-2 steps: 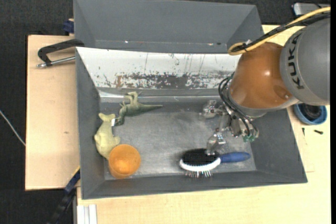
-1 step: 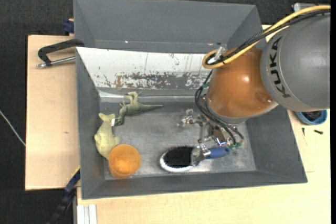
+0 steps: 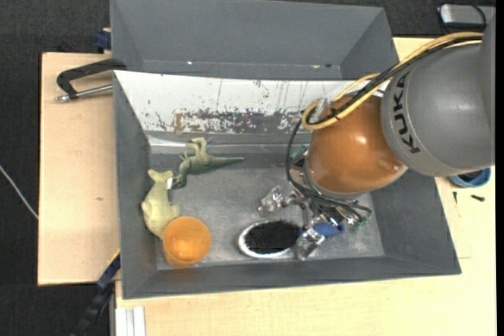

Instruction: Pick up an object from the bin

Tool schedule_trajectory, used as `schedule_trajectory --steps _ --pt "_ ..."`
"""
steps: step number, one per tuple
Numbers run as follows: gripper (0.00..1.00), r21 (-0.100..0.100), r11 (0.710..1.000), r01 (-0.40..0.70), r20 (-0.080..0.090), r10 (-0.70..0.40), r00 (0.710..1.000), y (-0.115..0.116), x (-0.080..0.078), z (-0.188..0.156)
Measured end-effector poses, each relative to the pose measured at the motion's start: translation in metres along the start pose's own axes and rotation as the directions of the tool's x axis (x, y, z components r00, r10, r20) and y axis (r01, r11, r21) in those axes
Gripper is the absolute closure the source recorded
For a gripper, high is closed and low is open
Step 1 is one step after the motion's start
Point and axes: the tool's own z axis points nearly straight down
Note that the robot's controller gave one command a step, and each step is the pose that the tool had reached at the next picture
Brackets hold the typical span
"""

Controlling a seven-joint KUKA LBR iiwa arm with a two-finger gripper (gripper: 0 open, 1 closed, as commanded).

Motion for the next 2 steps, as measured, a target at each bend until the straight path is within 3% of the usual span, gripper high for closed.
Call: schedule_trajectory --steps 1,2 --pt "1.00 0.002 1.000 -0.001 0.000 0.001 1.000 -0.001 0.000 -0.001" --pt "1.00 0.010 0.930 0.367 0.005 -0.367 0.930 -0.046 -0.002 -0.171"
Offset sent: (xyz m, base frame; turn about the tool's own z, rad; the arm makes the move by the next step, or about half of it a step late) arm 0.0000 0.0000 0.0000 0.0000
